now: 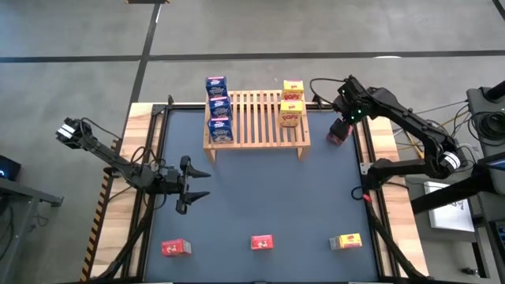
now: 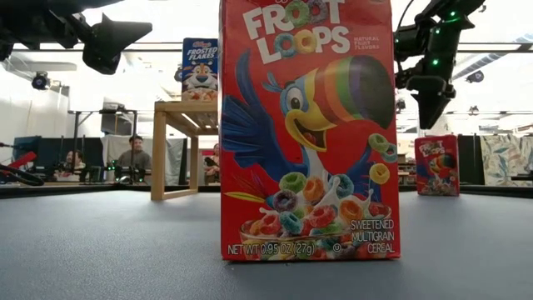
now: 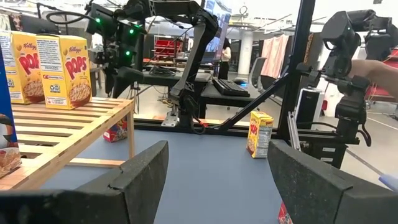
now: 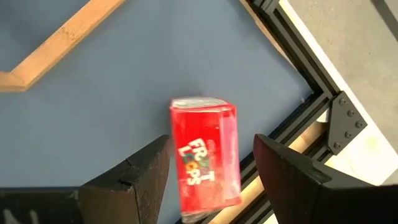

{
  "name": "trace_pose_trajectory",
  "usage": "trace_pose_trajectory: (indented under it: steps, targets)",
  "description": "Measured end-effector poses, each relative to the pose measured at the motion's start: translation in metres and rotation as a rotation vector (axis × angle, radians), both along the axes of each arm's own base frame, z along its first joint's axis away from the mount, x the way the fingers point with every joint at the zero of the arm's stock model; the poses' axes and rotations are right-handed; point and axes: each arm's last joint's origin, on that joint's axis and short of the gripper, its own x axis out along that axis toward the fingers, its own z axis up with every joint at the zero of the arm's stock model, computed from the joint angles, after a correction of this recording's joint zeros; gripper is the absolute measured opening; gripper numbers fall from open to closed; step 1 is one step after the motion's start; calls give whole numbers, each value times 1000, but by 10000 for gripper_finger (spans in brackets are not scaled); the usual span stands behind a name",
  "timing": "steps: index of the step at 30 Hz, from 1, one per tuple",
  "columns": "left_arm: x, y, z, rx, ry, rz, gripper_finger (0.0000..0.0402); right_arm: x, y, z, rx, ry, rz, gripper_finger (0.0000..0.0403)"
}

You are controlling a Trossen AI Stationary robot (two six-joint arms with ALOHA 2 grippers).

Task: Stack cereal on shelf
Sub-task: Put the top red cereal box on the shelf

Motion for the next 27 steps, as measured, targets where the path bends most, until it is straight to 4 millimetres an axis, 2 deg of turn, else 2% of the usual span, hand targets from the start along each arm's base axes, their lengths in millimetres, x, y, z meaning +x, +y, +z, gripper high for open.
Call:
trace_pose_trajectory:
  steps: [5,17,21,27]
  targets:
    - [0,0,0,0,0,0,259,-1,1,-2,11,17,23,231]
    - [0,0,0,0,1,-1,259,0,-1,-14,-5,12,24,339]
    - [0,0,0,0,1,-1,259,-1,1,-24,10,23,25,347]
    - [0,0,0,0,1,-2,259,-3,3,-39,34,47,41,333]
